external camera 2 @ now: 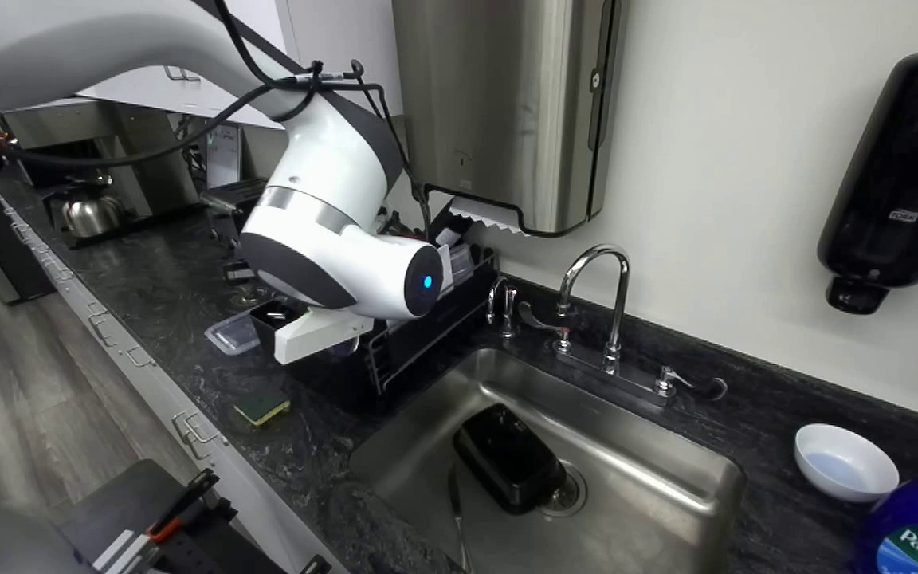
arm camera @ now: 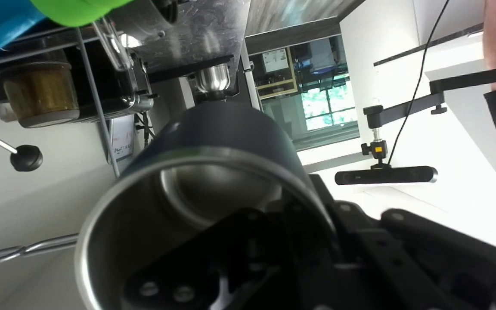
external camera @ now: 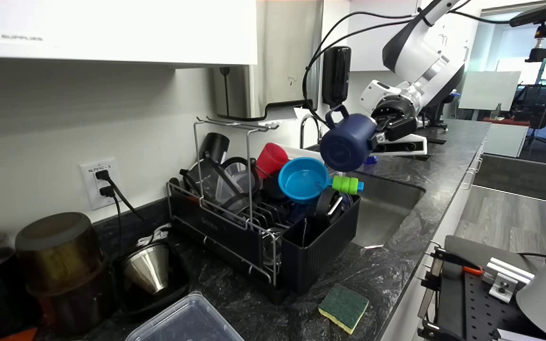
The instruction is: Take the mug from the sink and put it on the dish rack
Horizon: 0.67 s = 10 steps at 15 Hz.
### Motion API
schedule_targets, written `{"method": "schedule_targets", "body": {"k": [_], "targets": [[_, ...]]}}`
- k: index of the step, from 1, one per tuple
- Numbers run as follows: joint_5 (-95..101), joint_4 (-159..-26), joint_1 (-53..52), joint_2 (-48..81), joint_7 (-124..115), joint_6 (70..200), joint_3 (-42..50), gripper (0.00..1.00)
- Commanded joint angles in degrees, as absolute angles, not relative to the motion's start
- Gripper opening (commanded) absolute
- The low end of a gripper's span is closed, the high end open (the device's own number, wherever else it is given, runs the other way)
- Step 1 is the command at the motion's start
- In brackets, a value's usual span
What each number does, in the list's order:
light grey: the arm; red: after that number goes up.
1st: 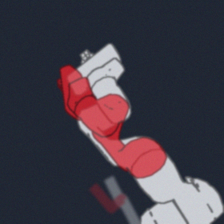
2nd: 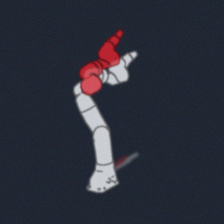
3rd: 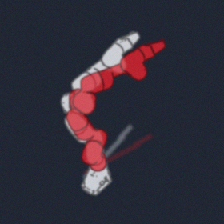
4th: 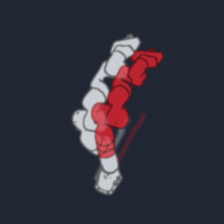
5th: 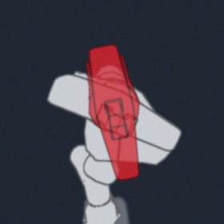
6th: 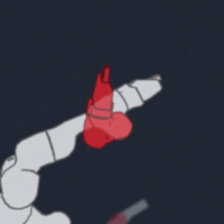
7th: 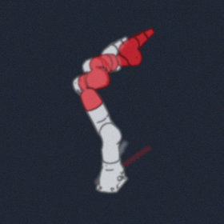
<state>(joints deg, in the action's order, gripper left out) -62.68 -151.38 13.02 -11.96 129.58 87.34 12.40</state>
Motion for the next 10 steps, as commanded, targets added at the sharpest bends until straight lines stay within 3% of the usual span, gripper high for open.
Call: {"method": "schedule_targets", "body": {"k": [1, 10], "targets": [[-65.09, -151.80, 11.64, -12.89, 130.59, 89.05, 10.88, 0.02], [-67.99, -150.99, 9.12, -13.65, 130.53, 89.69, 8.11, 0.02]]}}
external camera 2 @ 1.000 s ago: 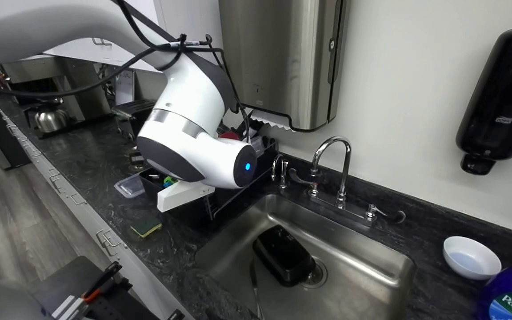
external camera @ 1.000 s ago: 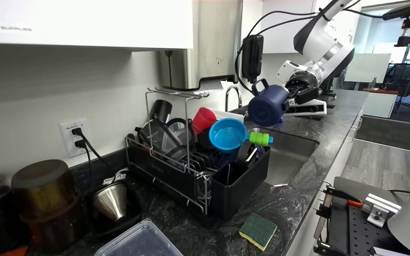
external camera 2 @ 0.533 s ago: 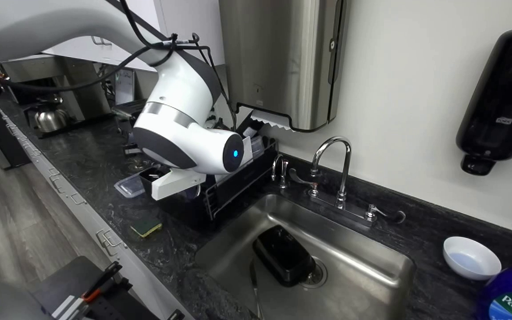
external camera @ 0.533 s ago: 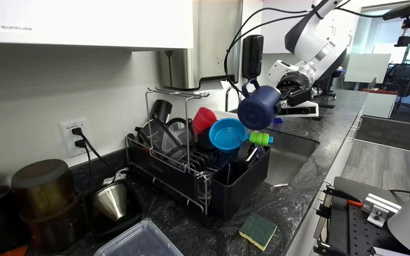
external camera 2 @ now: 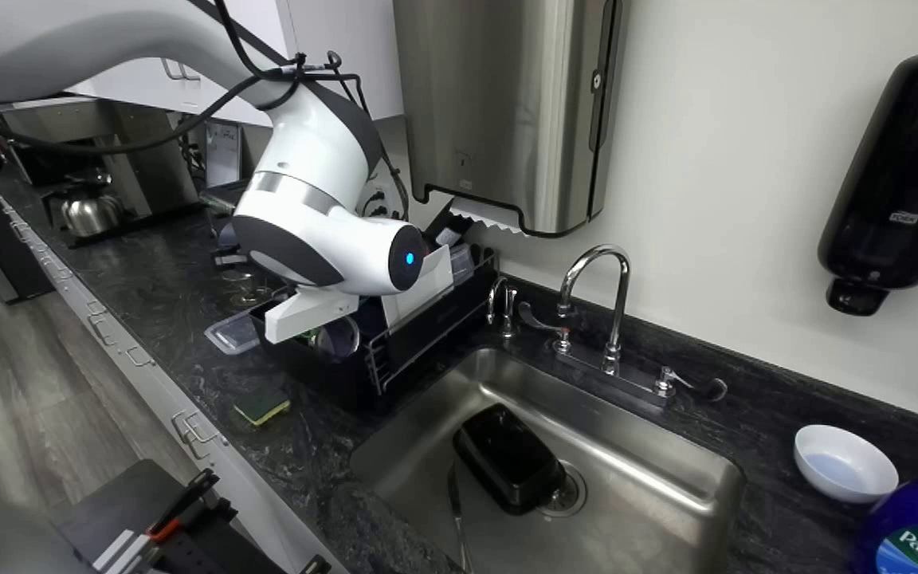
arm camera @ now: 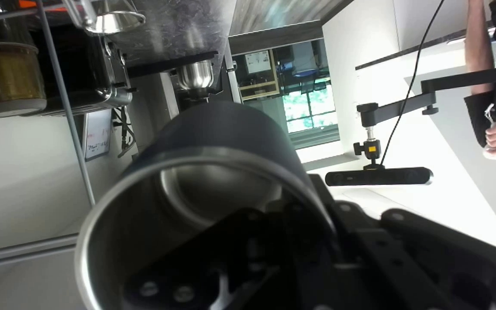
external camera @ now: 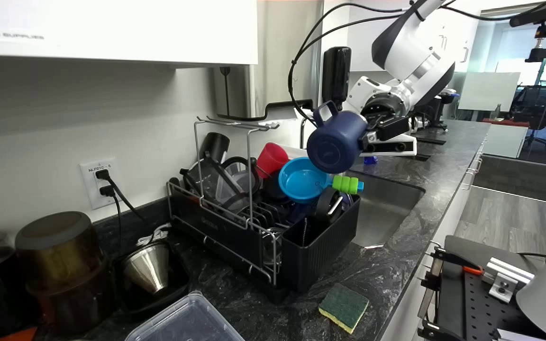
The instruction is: Take the mug from the sink and put it on the dish rack
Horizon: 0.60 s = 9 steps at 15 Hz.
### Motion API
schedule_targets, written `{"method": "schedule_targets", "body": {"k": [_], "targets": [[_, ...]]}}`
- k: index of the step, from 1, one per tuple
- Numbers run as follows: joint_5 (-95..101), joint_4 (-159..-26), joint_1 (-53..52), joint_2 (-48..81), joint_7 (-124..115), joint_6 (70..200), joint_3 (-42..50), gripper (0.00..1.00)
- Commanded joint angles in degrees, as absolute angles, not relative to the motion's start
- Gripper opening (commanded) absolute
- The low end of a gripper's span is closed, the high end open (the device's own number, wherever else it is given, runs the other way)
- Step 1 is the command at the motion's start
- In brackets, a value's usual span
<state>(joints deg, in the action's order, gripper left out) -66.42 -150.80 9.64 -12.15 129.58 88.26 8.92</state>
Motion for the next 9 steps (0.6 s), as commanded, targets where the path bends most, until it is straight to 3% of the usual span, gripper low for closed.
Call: {"method": "schedule_targets", "body": {"k": [1, 9], "targets": [[-68.28, -150.93, 8.89, -13.78, 130.50, 89.78, 7.86, 0.02], [-70.00, -151.06, 6.84, -14.56, 130.72, 91.53, 5.32, 0.02]]}}
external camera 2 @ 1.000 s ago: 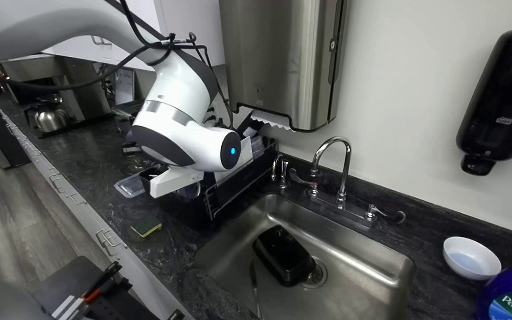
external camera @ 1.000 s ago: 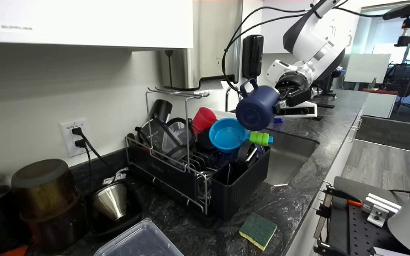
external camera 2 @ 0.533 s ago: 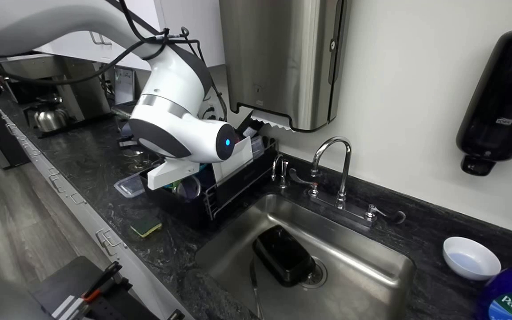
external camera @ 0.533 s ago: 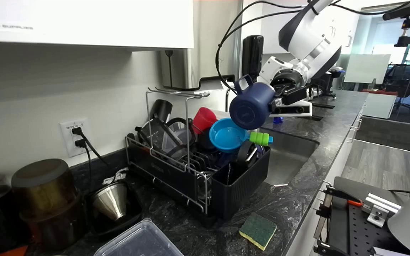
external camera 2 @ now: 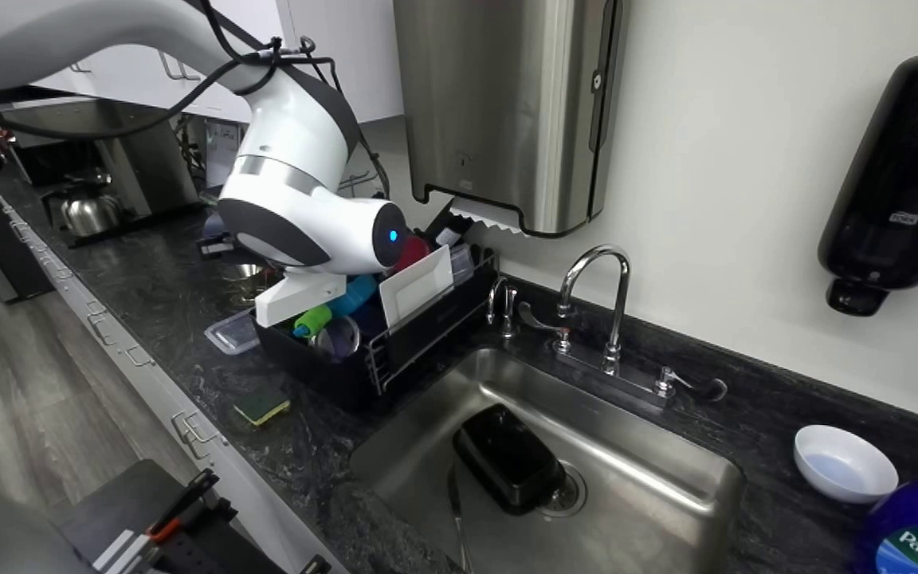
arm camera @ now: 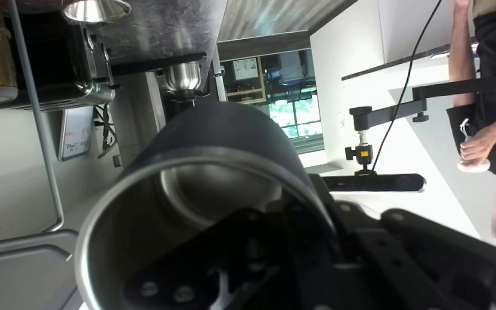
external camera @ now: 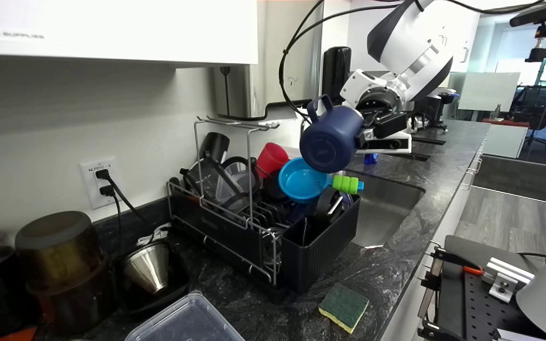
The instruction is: Take the mug from the sink and put it on the dish rack
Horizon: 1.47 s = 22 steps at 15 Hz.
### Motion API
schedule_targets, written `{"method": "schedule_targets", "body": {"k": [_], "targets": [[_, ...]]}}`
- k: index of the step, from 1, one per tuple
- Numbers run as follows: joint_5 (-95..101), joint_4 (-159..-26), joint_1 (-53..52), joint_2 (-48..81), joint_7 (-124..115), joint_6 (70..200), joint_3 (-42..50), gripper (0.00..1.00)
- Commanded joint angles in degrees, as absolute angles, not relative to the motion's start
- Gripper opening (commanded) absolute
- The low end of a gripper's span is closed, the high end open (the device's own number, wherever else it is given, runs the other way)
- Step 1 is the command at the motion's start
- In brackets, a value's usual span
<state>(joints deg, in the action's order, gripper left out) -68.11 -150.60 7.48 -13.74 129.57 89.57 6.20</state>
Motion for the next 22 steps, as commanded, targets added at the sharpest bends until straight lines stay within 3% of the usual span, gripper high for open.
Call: {"method": "schedule_targets", "body": {"k": [1, 22], "targets": [[-70.24, -150.99, 6.56, -14.42, 130.67, 91.88, 5.08, 0.02], [-76.60, -146.96, 2.65, -8.05, 131.00, 99.82, 1.63, 0.02]]}}
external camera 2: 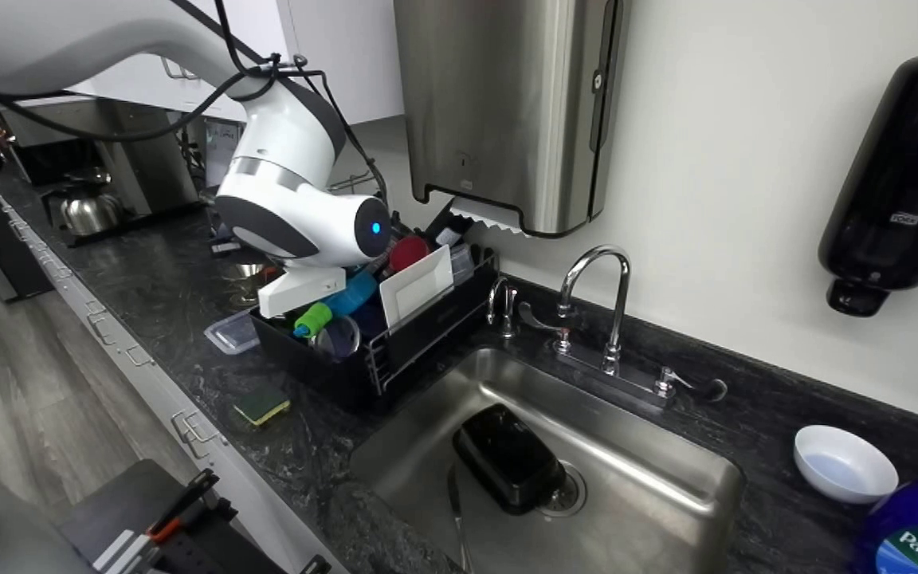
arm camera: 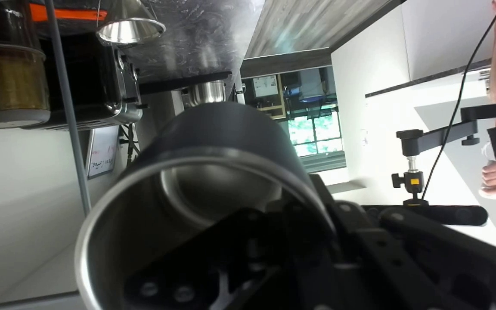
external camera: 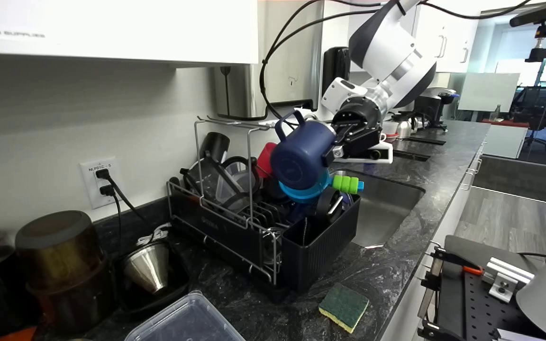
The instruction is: Take the mug from the sink and put it on the dish rack
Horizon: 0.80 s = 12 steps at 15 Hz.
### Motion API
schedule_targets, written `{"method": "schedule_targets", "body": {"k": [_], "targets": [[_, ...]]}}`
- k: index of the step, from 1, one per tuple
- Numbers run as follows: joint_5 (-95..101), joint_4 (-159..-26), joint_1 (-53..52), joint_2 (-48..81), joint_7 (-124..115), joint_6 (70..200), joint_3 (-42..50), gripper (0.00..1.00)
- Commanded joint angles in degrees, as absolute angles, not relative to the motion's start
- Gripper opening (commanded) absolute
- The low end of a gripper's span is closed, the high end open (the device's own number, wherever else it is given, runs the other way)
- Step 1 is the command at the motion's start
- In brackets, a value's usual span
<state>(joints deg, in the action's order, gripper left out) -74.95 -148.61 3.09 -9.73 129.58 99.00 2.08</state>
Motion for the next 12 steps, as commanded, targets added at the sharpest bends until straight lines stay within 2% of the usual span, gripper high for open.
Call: {"method": "schedule_targets", "body": {"k": [1, 12], "targets": [[-76.75, -146.56, 2.57, -7.66, 130.99, 99.92, 1.58, 0.02], [-77.37, -142.81, 2.45, -3.41, 130.51, 101.16, 1.66, 0.02]]}}
